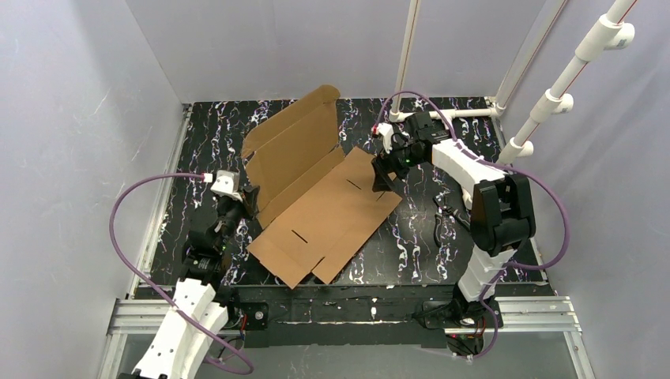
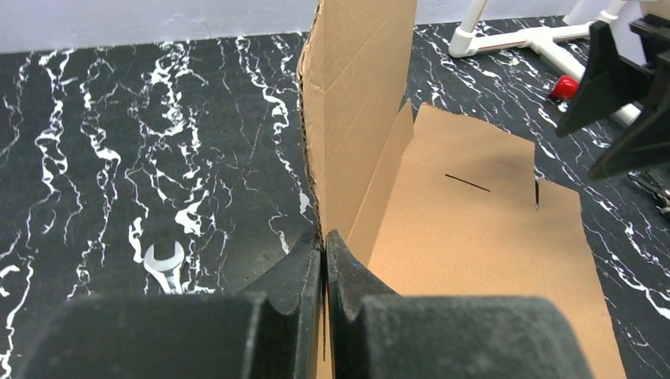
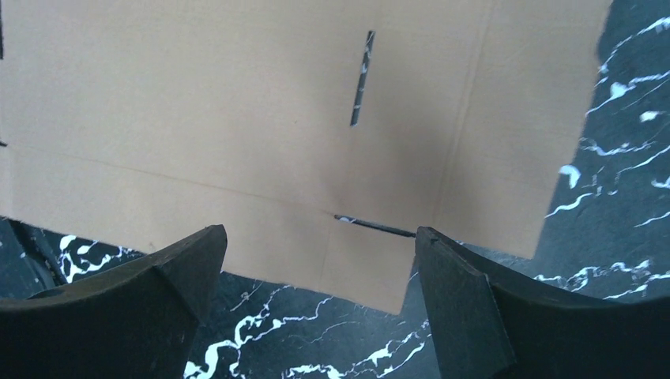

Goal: Fold the paper box
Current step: Fold the paper box at the center of the board.

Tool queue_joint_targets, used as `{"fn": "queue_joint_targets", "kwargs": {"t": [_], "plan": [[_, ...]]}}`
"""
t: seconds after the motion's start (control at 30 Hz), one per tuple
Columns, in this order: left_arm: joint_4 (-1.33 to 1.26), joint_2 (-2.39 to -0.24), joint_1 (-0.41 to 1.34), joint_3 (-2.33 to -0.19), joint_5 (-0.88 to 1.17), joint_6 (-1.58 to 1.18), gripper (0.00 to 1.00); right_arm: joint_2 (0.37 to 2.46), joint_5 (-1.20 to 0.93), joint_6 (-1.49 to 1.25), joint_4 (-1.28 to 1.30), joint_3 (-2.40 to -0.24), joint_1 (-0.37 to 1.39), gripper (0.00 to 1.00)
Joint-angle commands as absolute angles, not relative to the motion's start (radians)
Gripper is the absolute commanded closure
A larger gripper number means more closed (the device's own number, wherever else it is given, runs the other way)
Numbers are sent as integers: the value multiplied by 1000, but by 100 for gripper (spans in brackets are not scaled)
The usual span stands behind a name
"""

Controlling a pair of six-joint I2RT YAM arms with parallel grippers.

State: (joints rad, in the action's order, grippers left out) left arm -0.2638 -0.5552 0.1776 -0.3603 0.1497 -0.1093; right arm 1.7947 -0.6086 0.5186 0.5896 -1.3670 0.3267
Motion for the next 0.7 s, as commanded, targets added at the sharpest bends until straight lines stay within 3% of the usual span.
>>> {"fn": "queue_joint_targets", "kwargs": {"t": [0.0, 0.2, 0.47, 0.67], "plan": [[-234, -493, 171, -365, 202, -31, 100, 1803, -633, 482, 471, -1401, 316, 2], [-235, -447, 172, -354, 209, -82, 100, 1974, -721, 507, 590, -1619, 269, 2], [-228, -371, 171, -322, 233, -150, 100, 1999, -755, 520, 570, -1613, 270, 2], [-216, -394, 172, -333, 267, -97, 100, 2008, -894, 685, 714, -1873, 312, 2]]}}
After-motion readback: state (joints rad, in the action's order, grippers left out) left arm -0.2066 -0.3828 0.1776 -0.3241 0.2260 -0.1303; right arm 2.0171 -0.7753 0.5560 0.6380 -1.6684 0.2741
